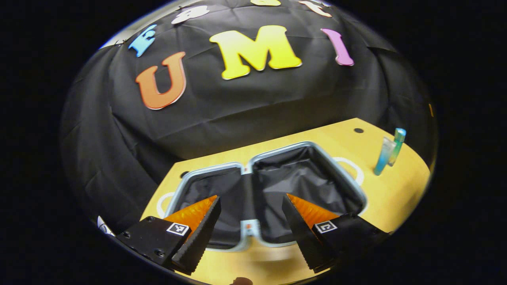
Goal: First open the suitcase, pack the skin care products into it, and then close the suitcase.
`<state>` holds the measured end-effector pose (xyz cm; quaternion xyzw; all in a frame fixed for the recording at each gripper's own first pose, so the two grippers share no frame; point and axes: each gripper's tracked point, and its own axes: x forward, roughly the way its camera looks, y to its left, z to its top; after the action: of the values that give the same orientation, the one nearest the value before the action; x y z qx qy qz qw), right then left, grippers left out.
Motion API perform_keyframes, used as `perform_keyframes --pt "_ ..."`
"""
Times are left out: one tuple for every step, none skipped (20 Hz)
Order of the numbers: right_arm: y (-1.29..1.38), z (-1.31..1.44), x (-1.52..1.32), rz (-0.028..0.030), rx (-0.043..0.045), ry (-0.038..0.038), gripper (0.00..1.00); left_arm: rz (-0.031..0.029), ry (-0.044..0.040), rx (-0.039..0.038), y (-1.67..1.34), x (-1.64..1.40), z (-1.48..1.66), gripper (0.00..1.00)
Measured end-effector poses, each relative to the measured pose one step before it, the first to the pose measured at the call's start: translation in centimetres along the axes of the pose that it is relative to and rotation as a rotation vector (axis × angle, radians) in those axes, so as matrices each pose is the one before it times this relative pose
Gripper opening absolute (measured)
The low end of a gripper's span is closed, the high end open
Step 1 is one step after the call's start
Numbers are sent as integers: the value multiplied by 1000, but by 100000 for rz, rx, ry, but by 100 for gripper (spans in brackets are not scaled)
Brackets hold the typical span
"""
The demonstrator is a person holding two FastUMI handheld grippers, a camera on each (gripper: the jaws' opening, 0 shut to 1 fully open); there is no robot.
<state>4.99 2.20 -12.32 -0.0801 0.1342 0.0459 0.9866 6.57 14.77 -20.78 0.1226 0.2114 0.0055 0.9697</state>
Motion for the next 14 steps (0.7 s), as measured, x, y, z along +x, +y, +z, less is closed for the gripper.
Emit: perform_keyframes --pt "-700 -204 124 413 -243 9 82 -2193 -140 614 -2081 173 485 99" --pt "-746 -246 158 492 179 -7 82 -1919 240 421 -1902 -48 298 99" --pt "-670 -115 218 331 273 185 82 -2001 222 30 -1812 135 400 99" --pt "-668 -400 241 109 228 416 82 -2119 252 -93 -1791 242 264 99" --pt "-635 -245 252 94 232 451 82 -1370 446 -109 -1614 108 276 99" --pt "-712 -270 183 -97 409 467 82 -1618 572 -239 -1594 202 194 99" --pt "-610 -314 263 81 510 460 82 -1399 528 -378 -1323 103 166 99" --pt "-485 -366 267 146 275 628 82 -1559 697 -823 -1239 224 20 99" --pt "-423 -417 284 168 -101 793 82 -1789 668 -883 -1378 309 -57 99" --pt "-476 -566 299 215 -176 853 82 -1853 668 -829 -1345 212 -180 99" --pt "-377 -554 225 292 -189 1162 82 -2387 291 -806 -1444 394 -144 99" --pt "-387 -643 343 402 -62 1185 82 -2282 -785 -915 -1717 396 95 99" --pt "-335 -521 272 328 -101 1176 82 -2269 -10 -881 -1552 702 -14 99" --pt "-396 -675 333 274 -397 1376 82 -2086 247 -746 -1282 704 -247 99"
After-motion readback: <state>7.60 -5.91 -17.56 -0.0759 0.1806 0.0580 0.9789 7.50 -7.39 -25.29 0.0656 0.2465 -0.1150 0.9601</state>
